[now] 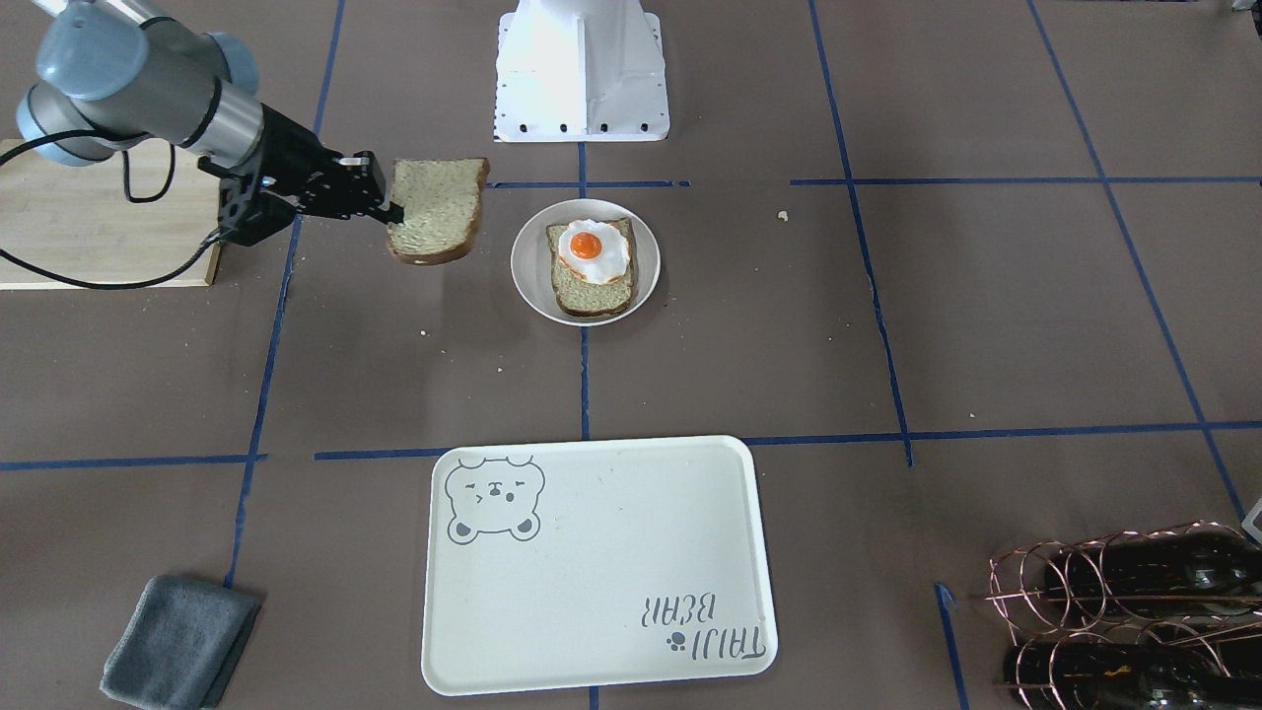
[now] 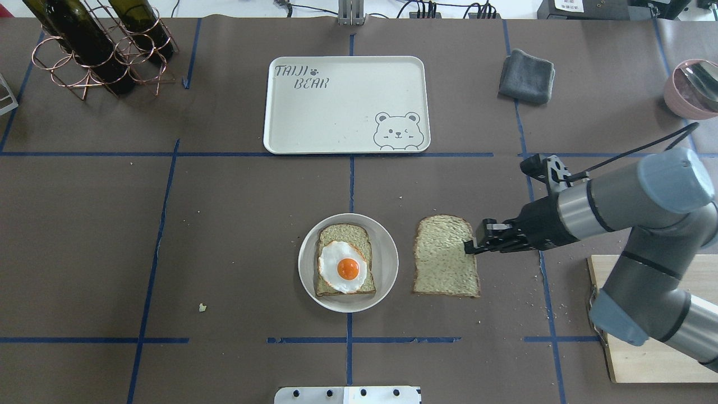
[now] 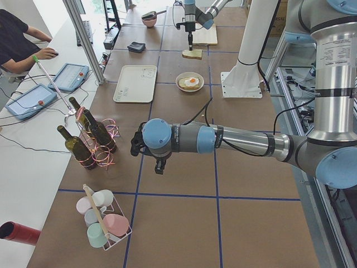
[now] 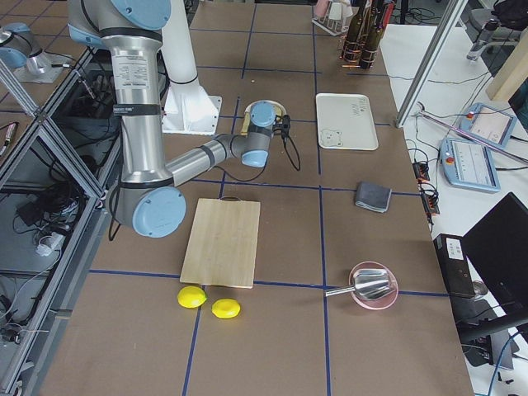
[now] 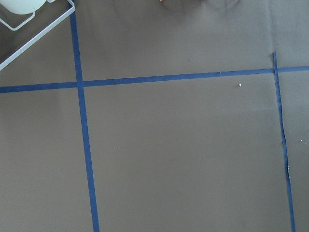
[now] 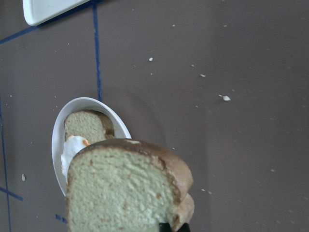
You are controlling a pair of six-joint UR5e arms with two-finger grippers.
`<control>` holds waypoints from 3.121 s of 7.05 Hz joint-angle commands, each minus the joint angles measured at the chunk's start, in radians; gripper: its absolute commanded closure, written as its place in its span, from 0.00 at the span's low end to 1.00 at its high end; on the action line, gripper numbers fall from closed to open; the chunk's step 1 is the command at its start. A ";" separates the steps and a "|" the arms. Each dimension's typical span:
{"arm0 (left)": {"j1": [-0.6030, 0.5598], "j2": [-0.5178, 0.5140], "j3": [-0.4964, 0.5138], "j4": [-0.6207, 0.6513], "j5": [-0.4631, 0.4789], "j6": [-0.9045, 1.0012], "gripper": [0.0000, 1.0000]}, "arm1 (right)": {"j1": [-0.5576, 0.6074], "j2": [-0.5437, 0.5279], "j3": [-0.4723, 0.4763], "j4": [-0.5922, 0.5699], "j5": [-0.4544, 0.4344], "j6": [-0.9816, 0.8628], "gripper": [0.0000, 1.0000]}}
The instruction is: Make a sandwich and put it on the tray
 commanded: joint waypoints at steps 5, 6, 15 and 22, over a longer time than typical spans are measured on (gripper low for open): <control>0.003 -0.001 0.005 -0.032 -0.020 -0.006 0.00 | -0.117 0.339 -0.231 -0.186 -0.133 -0.017 1.00; 0.003 -0.001 0.004 -0.032 -0.020 -0.007 0.00 | -0.117 0.339 -0.232 -0.186 -0.131 -0.017 1.00; 0.200 -0.007 -0.007 -0.487 -0.011 -0.387 0.00 | -0.062 0.312 -0.103 -0.329 -0.092 -0.013 0.00; 1.050 -0.340 -0.024 -0.823 0.576 -1.657 0.22 | 0.099 -0.049 0.203 -0.543 -0.023 -0.016 0.00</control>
